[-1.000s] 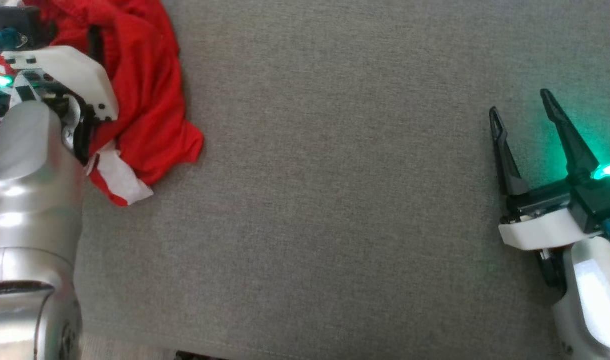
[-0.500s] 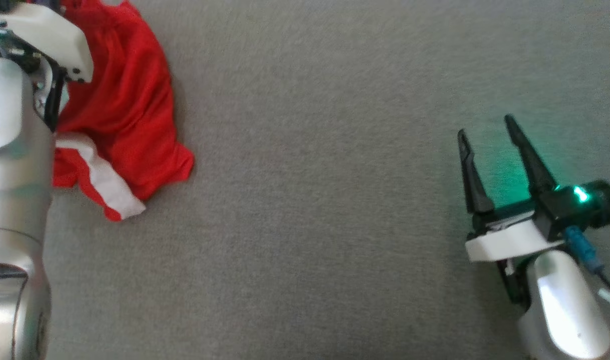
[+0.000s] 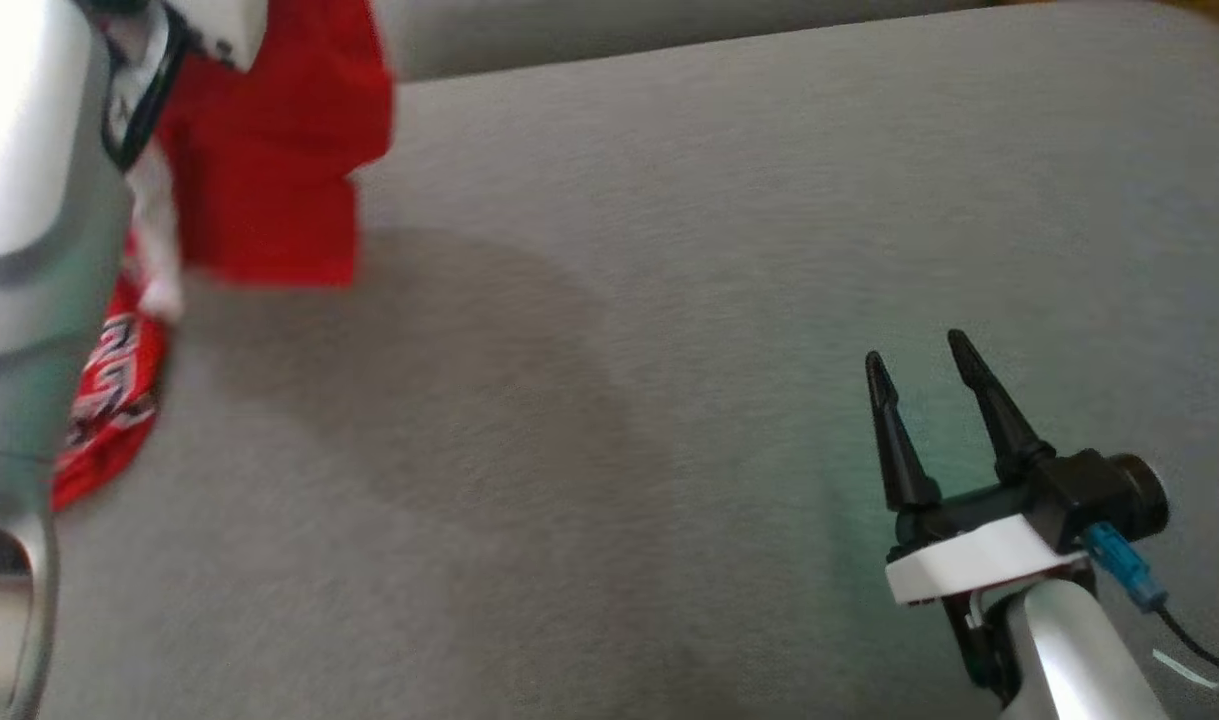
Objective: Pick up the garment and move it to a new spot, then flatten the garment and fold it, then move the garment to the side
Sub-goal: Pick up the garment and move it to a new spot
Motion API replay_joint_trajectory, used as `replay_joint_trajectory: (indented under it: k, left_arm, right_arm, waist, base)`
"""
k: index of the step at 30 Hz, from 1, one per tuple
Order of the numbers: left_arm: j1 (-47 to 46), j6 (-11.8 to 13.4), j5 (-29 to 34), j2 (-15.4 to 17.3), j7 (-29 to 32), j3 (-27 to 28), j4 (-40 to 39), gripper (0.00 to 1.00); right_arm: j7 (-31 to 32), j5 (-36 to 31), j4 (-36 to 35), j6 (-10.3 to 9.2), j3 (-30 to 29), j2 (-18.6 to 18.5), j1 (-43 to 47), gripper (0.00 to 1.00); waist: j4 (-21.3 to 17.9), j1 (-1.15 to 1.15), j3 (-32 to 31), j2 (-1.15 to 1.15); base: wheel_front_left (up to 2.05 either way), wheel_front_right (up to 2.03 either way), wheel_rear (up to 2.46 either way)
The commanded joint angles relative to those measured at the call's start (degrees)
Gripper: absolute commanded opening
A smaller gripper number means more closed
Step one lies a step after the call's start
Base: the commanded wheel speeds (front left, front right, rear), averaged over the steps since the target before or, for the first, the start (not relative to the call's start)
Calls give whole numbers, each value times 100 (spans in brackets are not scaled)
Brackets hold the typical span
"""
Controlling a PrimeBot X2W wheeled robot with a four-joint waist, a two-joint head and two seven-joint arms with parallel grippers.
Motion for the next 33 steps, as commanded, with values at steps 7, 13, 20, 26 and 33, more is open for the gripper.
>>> replay_joint_trajectory:
  k: [7, 13, 20, 26, 33]
  left_arm:
    - [-824, 11, -482, 69, 237, -356, -938, 0]
    - [165, 10, -1001, -16, 183, -919, -966, 0]
    - [2612, 227, -1294, -266, -797, -1389, -476, 0]
    - [3696, 787, -1401, -729, -1689, -1276, -196, 100]
    - [5262, 1543, -891, -931, -1783, -121, -1631, 100]
  right_arm:
    - [2, 383, -236, -4, 328, 42, -60, 100]
    - [2, 535, -297, -4, 383, 43, -83, 100]
    - [2, 568, -289, -4, 281, 43, -81, 100]
    - [2, 440, -214, -4, 91, 43, 111, 100]
    - [2, 291, -135, -4, -223, 43, 593, 100]
  waist:
    - [-1453, 1, -408, 0]
    - [-1670, 1, -224, 0]
    - [-1510, 1, -29, 0]
    - [-1112, 1, -172, 0]
    - [-382, 1, -734, 0]
  base:
    - [0, 0, 0]
    - [0, 0, 0]
    - [0, 0, 0]
    - [0, 0, 0]
    - [0, 0, 0]
